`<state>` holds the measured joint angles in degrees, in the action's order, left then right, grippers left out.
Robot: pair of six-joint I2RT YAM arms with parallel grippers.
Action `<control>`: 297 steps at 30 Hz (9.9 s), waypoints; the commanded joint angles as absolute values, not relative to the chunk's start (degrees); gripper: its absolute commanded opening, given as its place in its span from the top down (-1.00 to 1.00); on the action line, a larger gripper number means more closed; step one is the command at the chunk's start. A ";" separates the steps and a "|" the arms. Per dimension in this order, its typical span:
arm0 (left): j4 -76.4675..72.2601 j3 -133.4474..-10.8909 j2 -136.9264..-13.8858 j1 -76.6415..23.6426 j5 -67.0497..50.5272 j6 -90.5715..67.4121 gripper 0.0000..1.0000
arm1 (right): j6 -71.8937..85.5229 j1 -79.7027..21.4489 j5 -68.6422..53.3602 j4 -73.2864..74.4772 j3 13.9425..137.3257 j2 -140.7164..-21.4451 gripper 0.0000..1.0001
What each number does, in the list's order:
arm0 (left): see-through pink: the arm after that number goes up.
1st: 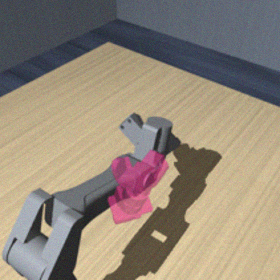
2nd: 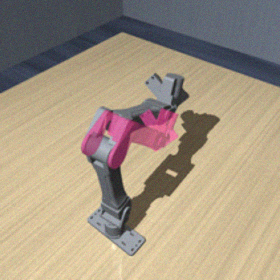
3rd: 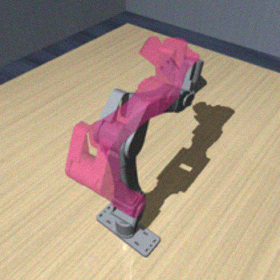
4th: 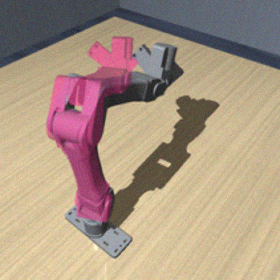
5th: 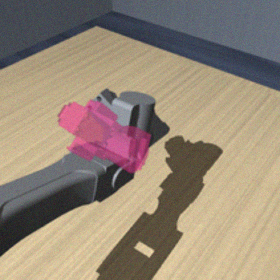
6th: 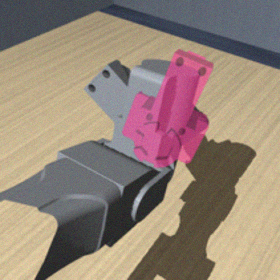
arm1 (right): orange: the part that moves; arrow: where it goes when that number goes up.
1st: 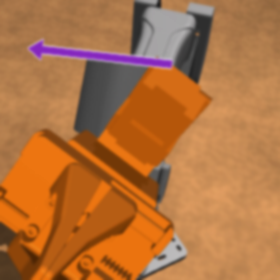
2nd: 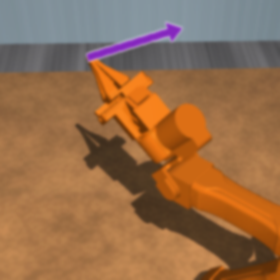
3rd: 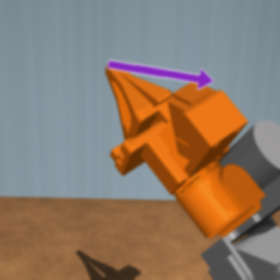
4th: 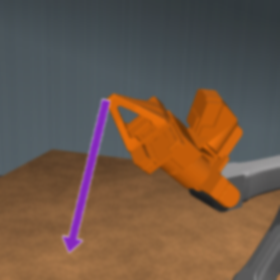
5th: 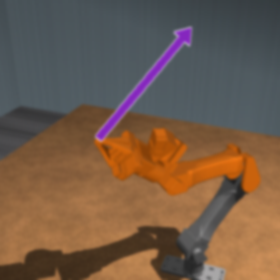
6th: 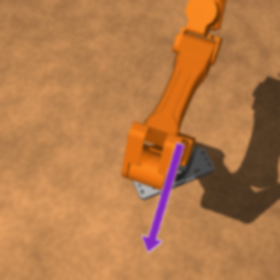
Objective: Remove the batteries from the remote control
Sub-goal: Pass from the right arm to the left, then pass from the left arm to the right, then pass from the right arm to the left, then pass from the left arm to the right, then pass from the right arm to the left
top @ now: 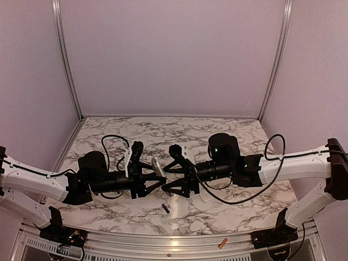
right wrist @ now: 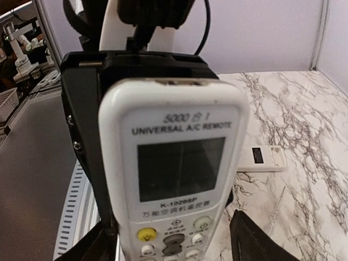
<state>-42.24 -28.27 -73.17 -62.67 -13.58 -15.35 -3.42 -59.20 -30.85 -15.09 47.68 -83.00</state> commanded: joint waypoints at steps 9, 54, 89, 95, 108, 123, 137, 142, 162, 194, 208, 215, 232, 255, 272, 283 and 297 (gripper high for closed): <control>-38.81 -27.72 -68.20 -62.32 8.06 -29.78 0.78 | -4.25 -62.39 -9.30 -24.49 42.24 -78.82 -0.82; -41.73 -23.96 -63.13 -61.35 13.73 -42.00 0.76 | -14.54 -68.91 10.61 -45.07 53.42 -101.00 0.12; -39.64 -21.64 -61.52 -60.82 16.86 -36.93 -0.70 | -10.73 -68.02 5.77 -37.30 53.89 -98.88 1.00; -38.98 -20.79 -60.15 -60.82 16.52 -29.07 -0.87 | -7.89 -65.92 0.96 -28.59 54.51 -96.15 1.00; -42.08 -16.84 -58.65 -60.82 22.35 -1.71 -0.98 | 3.07 -58.81 -6.26 -1.53 52.68 -81.13 1.00; -62.79 -11.14 -72.26 -61.04 -3.21 21.69 -0.98 | 4.67 -51.60 -30.10 20.44 52.33 -76.15 1.00; -51.62 -13.49 -76.23 -61.15 -20.02 39.05 -0.96 | 1.67 -47.80 -47.17 21.98 56.43 -87.14 1.00; -49.36 -15.76 -79.23 -62.15 -20.41 43.84 -0.86 | 3.05 -47.85 -51.90 22.28 57.68 -90.41 1.00; -53.01 -19.77 -86.66 -64.07 -17.90 49.03 -0.68 | 5.33 -54.02 -54.51 23.06 61.34 -98.01 1.00; -50.09 -22.52 -88.45 -64.07 -12.03 48.47 0.84 | 16.01 -55.28 -41.58 13.23 60.89 -91.54 -0.27; -52.65 -21.50 -83.27 -62.34 -14.85 40.37 0.84 | 26.45 -57.52 -26.95 -10.44 43.52 -78.80 -0.57; -52.91 -21.69 -82.28 -61.98 -15.78 38.07 0.84 | 29.33 -57.57 -28.52 -17.30 40.33 -79.05 -0.10; -54.38 -22.15 -83.57 -61.17 -14.90 36.52 0.84 | 30.76 -58.45 -31.46 -19.60 41.08 -83.01 0.12; -53.24 -19.85 -83.32 -61.17 -14.08 39.91 -0.94 | 29.89 -58.48 -30.43 -17.41 41.26 -81.80 1.00; -50.71 -23.14 -86.98 -61.17 -13.68 40.85 -0.60 | 32.27 -58.53 -31.77 -19.93 40.56 -82.23 1.00; -53.82 -23.82 -89.49 -61.26 -12.98 40.92 -0.37 | 35.62 -58.52 -31.33 -23.19 40.25 -83.75 1.00; -55.91 -23.67 -90.52 -61.85 -10.17 42.31 -0.32 | 37.61 -58.53 -31.00 -24.81 40.14 -85.69 1.00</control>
<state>-54.22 -22.72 -89.71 -61.56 -11.42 41.50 36.69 -58.02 -30.94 -22.09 39.77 -85.21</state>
